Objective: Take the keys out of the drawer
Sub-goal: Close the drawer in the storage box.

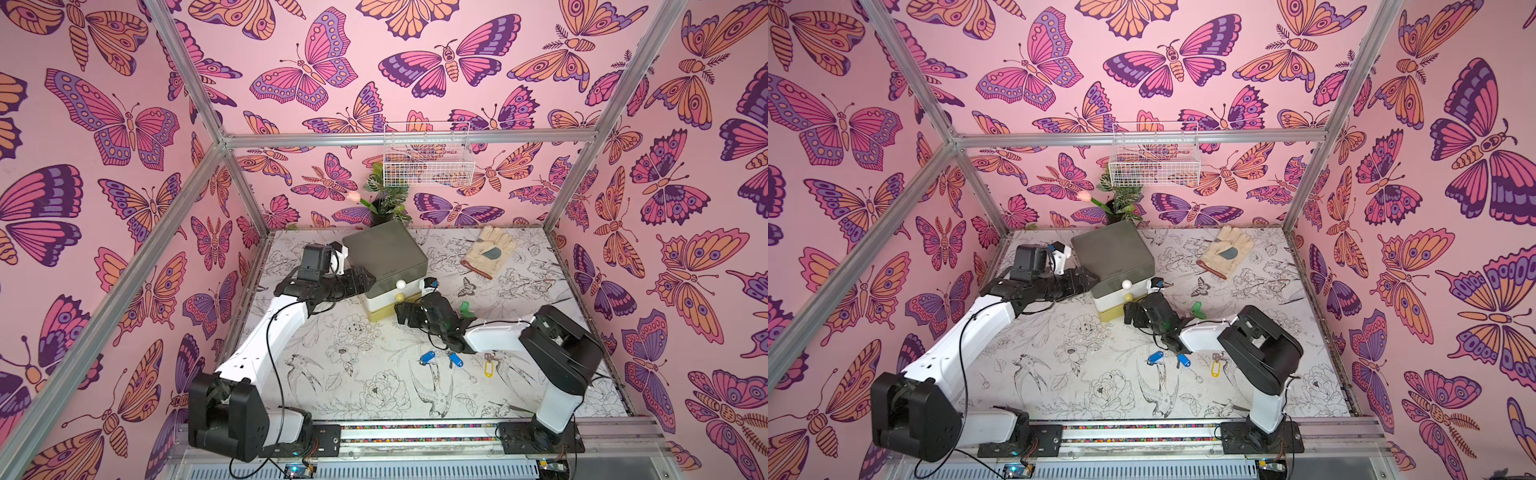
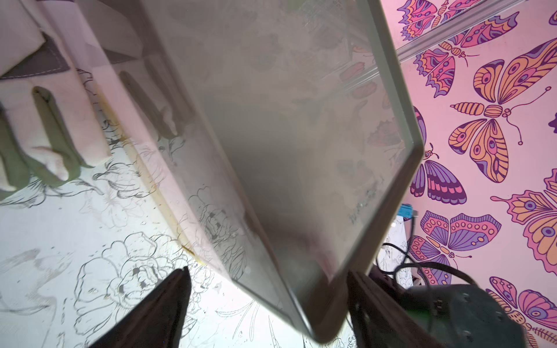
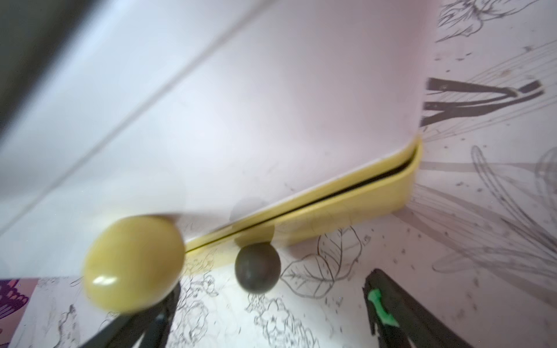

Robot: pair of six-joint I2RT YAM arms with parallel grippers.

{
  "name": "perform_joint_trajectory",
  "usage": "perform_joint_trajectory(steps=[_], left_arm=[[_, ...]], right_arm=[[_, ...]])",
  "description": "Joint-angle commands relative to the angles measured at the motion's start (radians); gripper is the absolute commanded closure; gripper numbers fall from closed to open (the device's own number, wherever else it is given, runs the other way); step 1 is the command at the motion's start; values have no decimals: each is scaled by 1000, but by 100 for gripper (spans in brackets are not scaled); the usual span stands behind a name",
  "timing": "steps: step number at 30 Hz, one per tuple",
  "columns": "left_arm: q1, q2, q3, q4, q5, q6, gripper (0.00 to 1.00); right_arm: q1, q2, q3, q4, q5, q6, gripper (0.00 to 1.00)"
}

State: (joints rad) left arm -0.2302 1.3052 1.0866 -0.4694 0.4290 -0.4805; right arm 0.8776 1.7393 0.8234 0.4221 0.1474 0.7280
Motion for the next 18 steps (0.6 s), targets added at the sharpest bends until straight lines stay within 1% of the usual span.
perform_joint_trajectory(steps=[1, 3, 5, 7, 8, 9, 10, 11, 13, 15, 17, 18], left_arm=[[2, -111, -39, -53, -86, -11, 11], [8, -179, -65, -55, -143, -30, 11], [11, -267, -103, -58, -228, -34, 11], [12, -349, -149, -72, -323, -33, 9], [14, -391, -177, -80, -364, -29, 8], [17, -421, -204, -81, -380, -16, 7], [18, -450, -236, -81, -393, -7, 7], [20, -472, -266, -80, -401, 4, 6], [32, -501, -323, -83, -407, 36, 6], [41, -531, -371, -82, -443, 53, 6], [52, -565, -419, -65, -531, 68, 4], [64, -579, -444, -41, -549, 90, 4]], right_arm=[[5, -137, -26, -254, 17, 20, 1], [4, -241, -37, -385, 42, -9, 1], [-14, -345, -39, -533, 82, -40, 1], [-77, -441, -65, -593, 62, -72, 1], [-137, -488, -82, -616, 30, -82, 1], [-188, -526, -99, -622, -11, -101, 1], [-263, -562, -124, -606, -70, -134, 1], [-336, -588, -143, -597, -135, -177, 2], [-463, -630, -149, -614, -198, -276, 1], [-561, -669, -157, -598, -200, -386, 1], [-658, -680, -191, -502, -219, -489, 1], [-694, -669, -206, -450, -213, -524, 1]])
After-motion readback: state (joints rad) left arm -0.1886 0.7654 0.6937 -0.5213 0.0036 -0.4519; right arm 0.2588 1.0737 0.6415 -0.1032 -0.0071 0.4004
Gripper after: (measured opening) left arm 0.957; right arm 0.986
